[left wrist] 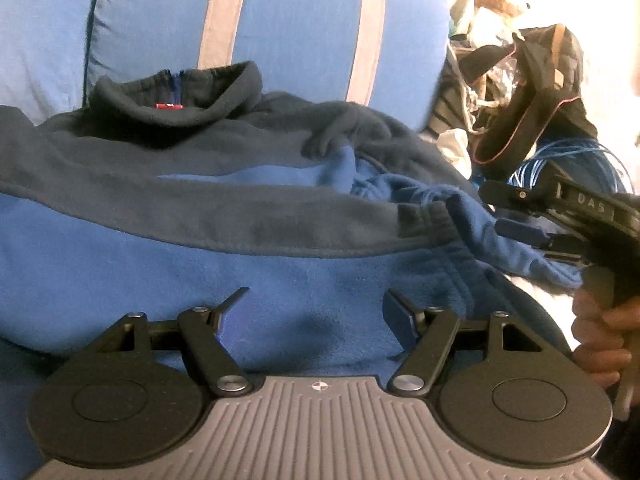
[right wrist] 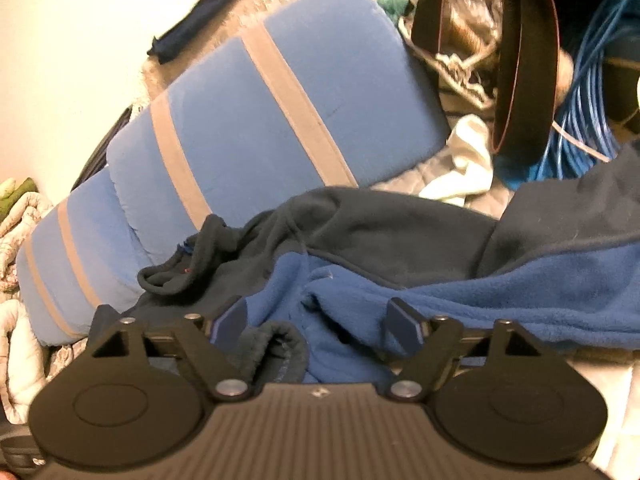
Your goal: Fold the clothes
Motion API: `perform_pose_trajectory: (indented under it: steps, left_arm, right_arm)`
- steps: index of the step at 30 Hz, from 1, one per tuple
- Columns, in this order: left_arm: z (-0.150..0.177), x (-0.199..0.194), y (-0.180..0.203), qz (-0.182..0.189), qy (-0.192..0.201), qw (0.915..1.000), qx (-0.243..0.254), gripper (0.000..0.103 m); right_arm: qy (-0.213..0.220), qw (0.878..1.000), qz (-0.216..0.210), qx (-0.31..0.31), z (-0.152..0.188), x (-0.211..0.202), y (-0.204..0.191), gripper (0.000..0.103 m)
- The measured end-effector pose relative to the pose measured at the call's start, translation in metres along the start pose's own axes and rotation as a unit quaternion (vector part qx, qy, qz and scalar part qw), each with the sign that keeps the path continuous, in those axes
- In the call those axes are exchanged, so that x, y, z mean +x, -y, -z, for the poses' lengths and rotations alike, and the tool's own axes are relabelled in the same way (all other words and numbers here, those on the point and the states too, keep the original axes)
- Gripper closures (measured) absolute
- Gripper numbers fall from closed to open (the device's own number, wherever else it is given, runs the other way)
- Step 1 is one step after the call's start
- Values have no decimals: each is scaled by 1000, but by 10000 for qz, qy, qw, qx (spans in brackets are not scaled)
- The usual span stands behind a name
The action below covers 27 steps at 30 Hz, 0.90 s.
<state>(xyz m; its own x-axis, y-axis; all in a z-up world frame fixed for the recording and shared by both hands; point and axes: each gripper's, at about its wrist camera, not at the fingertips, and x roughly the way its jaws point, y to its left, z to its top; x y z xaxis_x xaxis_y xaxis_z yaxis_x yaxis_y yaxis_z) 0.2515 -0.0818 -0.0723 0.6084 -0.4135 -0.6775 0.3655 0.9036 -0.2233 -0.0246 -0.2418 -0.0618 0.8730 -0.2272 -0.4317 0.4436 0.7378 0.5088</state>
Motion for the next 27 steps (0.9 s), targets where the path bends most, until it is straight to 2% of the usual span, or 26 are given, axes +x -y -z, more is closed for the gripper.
perform_pose_trajectory:
  steps: [4, 5, 6, 10, 13, 18, 22, 23, 27]
  left_arm:
    - [-3, -14, 0, 56, 131, 9999, -14, 32]
    - [-4, -18, -1, 71, 166, 9998, -24, 32]
    - [-5, -22, -1, 85, 202, 9998, -33, 32]
    - [-6, -35, -2, 72, 333, 9994, -39, 28]
    - [-6, -40, -4, 40, 385, 9992, -36, 28]
    - [-4, -40, -7, 23, 383, 9993, 11, 27]
    - [-2, -37, -5, 108, 345, 9993, 74, 27]
    - [-1, -36, -4, 134, 342, 9993, 107, 27]
    - [3, -32, 1, 179, 353, 9990, 222, 27]
  right_arm:
    - [264, 9996, 92, 44, -9, -34, -5, 10]
    - [355, 9992, 177, 65, -13, -44, -5, 5]
    - [452, 9985, 285, 91, -17, -55, -4, 1]
    - [1003, 9900, 986, -48, -34, -98, 5, 0]
    - [1295, 9799, 1509, -188, -43, -124, 23, 0]
    - [1506, 9565, 2491, -178, -39, -147, 68, 0]
    - [1870, 9305, 3149, -80, -37, -162, 101, 0]
    - [1957, 9249, 3258, -94, -36, -165, 107, 0]
    - [2058, 9166, 3421, -206, -35, -175, 127, 0]
